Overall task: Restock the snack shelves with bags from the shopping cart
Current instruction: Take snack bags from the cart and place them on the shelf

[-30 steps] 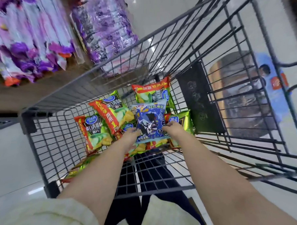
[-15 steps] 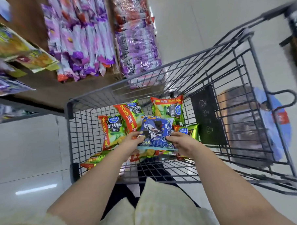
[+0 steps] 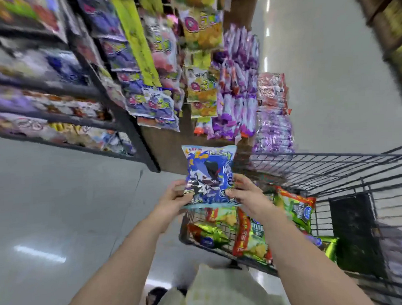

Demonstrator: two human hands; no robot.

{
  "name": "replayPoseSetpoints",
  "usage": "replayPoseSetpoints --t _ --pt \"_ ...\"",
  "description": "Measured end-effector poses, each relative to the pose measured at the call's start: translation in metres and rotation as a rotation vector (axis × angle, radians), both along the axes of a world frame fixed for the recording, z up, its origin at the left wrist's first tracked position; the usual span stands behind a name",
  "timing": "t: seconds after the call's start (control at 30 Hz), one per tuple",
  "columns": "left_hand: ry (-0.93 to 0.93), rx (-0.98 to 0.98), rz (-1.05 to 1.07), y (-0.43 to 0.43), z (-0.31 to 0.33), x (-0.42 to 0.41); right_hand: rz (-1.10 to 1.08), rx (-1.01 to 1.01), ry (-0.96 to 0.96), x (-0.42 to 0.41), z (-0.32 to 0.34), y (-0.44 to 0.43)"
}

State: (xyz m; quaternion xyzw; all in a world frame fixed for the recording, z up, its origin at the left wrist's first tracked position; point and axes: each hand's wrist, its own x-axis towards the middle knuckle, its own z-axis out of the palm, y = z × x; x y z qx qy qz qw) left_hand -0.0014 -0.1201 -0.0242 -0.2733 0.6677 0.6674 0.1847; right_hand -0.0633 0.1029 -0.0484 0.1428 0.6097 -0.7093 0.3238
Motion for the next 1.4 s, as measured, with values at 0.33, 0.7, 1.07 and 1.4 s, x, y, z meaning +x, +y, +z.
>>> replayPoseSetpoints --t 0.33,0.7,1.07,1.4 --pt "0.236 -0.093 0.470 -0.257 0.038 0.114 0.302 -0.147 0.252 0.043 0.047 -0.308" --pt "0.368 -0.107 0.942 -0.444 0.074 0.172 0.548 -0.246 0.385 0.064 0.093 -0.556" --pt "0.490 -0.242 1.218 -0.654 0.135 0.091 0.716 -0.404 0.429 -0.026 0.154 -0.804" --pt "0.656 -0.571 1.143 -0.880 0.235 0.014 0.743 -0.501 0.709 -0.109 0.269 -1.033"
